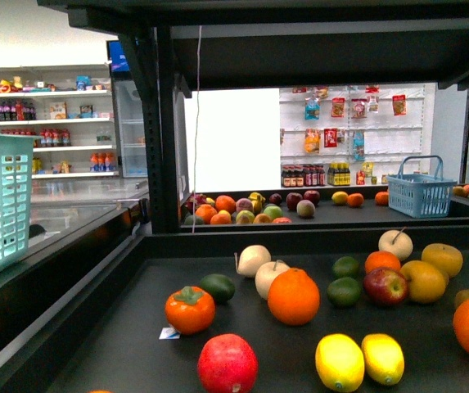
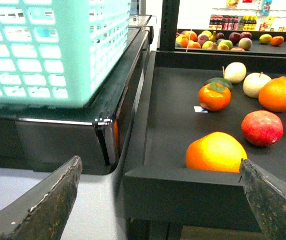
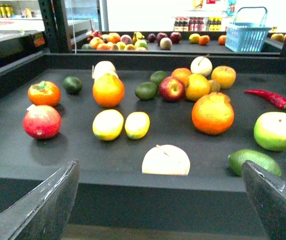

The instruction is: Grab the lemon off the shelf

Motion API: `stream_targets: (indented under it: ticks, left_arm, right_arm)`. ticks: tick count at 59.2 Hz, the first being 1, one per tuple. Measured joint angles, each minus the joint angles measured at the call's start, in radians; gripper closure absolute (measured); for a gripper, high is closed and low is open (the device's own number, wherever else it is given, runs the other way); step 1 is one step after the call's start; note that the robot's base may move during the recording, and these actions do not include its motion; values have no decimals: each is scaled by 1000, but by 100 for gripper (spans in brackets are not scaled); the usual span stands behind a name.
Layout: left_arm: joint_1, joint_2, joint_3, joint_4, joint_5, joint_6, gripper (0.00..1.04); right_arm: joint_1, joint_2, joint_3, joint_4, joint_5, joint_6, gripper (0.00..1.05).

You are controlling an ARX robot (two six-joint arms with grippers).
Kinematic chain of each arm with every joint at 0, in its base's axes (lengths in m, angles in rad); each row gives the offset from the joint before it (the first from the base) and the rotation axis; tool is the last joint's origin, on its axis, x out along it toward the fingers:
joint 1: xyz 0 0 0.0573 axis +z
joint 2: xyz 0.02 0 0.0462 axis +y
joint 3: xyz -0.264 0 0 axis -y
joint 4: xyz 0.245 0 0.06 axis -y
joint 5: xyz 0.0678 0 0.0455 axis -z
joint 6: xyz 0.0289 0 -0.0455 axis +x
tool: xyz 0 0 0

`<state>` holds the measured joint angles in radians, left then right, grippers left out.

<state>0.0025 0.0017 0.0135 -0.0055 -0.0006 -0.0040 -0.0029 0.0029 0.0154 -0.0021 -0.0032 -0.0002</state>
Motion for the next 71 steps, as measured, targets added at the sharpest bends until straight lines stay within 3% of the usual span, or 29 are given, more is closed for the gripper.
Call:
stream_targets:
  ticks: [62, 66, 71]
  left_arm:
    - [0, 0, 0, -1, 2, 0, 8]
    - [4, 57, 25, -87, 51, -108, 8]
    - [28, 167, 27, -32, 114, -225, 8]
  right_arm:
    - [0, 0, 0, 0, 0, 0, 7]
    - [0, 0, 0, 0, 0, 0, 7]
    - [0, 0, 0, 0, 0, 0, 7]
